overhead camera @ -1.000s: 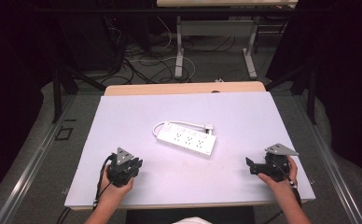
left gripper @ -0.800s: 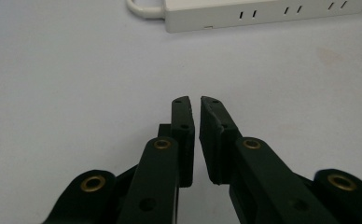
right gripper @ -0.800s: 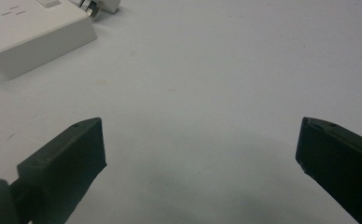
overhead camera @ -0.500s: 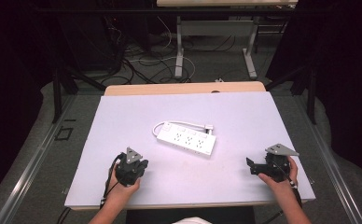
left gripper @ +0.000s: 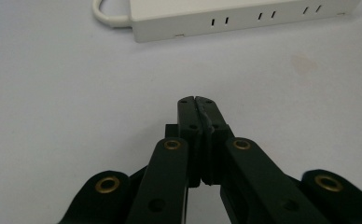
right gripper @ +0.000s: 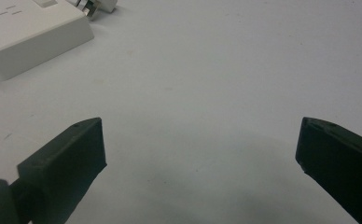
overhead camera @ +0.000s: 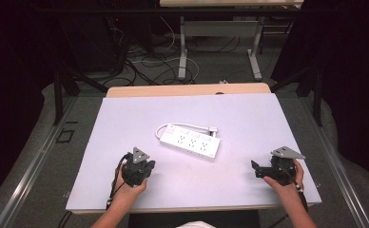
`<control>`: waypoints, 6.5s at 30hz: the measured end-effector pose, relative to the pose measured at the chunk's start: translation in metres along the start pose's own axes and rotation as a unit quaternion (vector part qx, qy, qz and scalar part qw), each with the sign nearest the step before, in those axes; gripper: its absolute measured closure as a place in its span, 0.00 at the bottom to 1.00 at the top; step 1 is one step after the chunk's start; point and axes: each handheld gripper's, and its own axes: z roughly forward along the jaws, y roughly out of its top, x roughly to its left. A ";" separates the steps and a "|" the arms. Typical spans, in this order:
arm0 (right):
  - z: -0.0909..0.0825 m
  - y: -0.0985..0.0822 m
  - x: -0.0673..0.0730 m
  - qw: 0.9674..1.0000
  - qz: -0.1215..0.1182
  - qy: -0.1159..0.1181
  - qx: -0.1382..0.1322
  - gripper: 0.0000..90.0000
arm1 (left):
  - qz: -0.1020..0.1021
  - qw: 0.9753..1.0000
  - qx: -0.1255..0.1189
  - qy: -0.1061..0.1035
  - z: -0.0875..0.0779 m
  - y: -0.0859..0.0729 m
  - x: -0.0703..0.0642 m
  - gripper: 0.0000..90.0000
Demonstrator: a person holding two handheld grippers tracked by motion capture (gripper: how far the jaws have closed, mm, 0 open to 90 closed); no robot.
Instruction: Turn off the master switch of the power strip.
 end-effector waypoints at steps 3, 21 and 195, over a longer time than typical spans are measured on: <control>-0.001 0.000 0.000 1.000 0.002 -0.001 0.001 0.01 | -0.003 1.000 0.000 -0.008 0.001 0.004 0.001 1.00; 0.000 0.000 0.000 1.000 0.007 0.002 0.003 0.01 | -0.020 1.000 -0.015 -0.012 0.001 0.046 0.008 1.00; 0.003 -0.002 0.001 1.000 0.002 0.009 0.006 0.02 | -0.106 0.990 0.079 0.050 0.119 0.136 0.033 0.99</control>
